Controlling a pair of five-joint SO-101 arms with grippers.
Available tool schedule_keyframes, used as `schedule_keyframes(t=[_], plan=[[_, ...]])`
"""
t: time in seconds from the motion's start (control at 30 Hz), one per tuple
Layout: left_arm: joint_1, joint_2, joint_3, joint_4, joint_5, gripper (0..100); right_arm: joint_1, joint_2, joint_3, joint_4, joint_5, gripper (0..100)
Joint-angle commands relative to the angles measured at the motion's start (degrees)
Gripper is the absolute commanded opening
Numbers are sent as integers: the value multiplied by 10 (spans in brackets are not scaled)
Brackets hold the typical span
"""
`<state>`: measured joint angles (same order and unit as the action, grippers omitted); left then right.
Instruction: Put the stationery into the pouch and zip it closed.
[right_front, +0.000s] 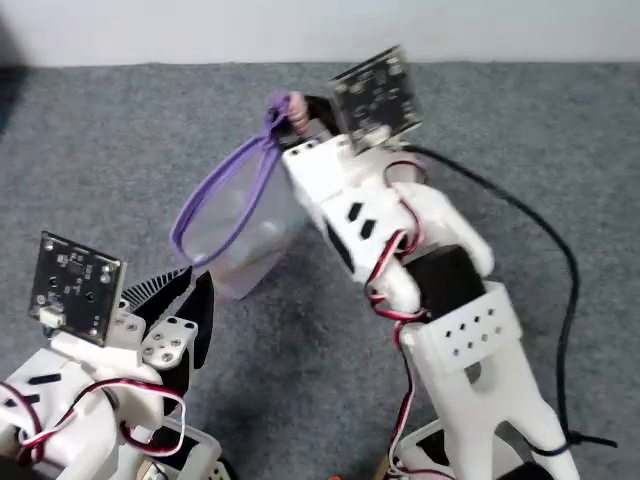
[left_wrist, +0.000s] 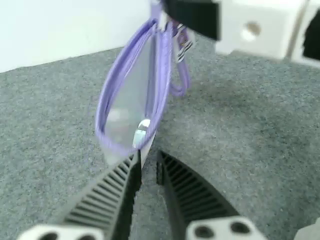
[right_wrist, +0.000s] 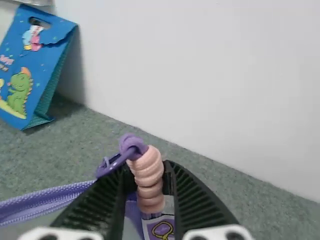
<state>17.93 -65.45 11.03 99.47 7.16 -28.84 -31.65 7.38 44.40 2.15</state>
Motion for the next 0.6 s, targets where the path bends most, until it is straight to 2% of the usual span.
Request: schedule_keyframes(t=[0.0,0.17,0.37,0.47,0.57], plan=[[5,5,-15,11,4,53,8,-2,-65,34,-20,8],[63,3,51,11,-16,51,7,-2,-93,97,-19,8],[70,6,98,-16,-20,51,7,-7,-151,227,-32,8],[40,6,124,-48,-20,51,7,-7,-202,308,-45,8],[-15,6,153,-113,-20,51,7,-7,-247,409,-45,8]])
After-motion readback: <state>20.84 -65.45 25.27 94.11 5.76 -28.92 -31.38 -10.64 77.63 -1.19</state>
